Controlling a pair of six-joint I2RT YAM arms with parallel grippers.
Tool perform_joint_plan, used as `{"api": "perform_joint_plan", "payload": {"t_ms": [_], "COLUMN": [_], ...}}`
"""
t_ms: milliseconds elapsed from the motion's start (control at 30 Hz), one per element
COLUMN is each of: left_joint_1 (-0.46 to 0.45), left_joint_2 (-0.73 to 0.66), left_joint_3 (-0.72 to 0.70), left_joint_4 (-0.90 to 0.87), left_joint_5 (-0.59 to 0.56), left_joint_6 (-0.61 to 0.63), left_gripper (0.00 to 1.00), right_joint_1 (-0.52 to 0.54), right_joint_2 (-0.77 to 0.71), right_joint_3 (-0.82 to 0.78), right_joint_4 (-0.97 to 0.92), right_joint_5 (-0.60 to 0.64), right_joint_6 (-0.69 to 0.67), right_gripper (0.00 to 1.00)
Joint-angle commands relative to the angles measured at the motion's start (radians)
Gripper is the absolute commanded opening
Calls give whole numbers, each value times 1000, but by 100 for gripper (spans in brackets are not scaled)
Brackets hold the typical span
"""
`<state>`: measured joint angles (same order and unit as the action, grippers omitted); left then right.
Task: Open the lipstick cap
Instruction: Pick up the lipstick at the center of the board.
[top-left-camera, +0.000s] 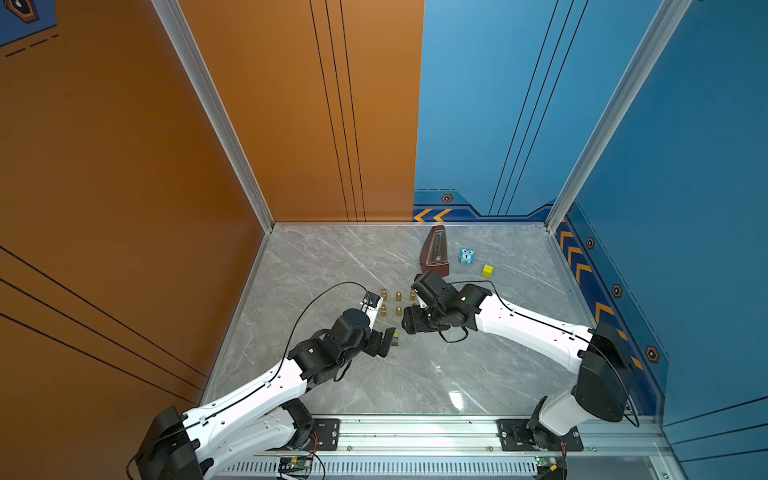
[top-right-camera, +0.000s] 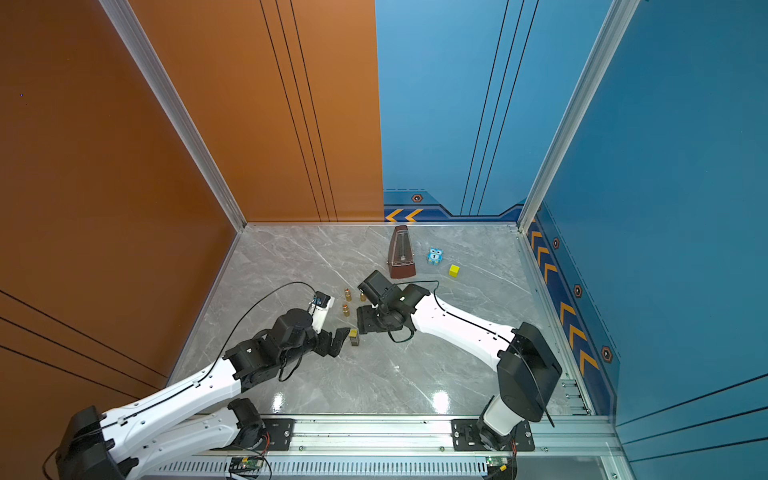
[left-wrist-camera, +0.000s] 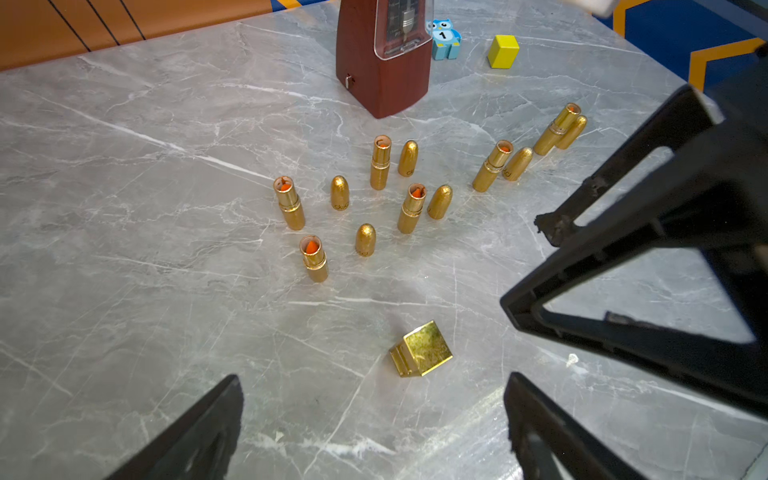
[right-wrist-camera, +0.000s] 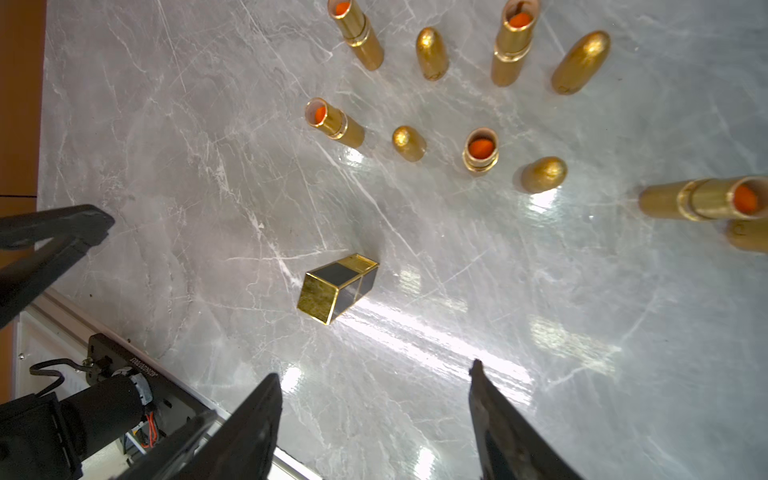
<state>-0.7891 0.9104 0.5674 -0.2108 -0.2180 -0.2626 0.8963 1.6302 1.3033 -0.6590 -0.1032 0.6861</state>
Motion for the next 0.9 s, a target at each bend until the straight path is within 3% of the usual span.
{"api": "perform_joint_plan", "payload": {"t_ms": [0, 367, 867], "left_joint_1": [20, 96, 146], "left_joint_2": [-54, -178, -252], "left_joint_3": [-38, -121, -163], "left_joint_4": [-72, -75, -73], "left_joint_5": [-62, -55, -14], "left_joint_6": [-41, -78, -90], "left_gripper": [99, 99, 99], "right_joint_1": [37, 97, 127], "right_joint_2": [63, 238, 406], "right_joint_3": [67, 210, 295], "right_joint_4": [-65, -141, -149], "right_joint_5": [8, 151, 194], "right_joint_6": [57, 83, 90], "right_gripper": [72, 64, 43]}}
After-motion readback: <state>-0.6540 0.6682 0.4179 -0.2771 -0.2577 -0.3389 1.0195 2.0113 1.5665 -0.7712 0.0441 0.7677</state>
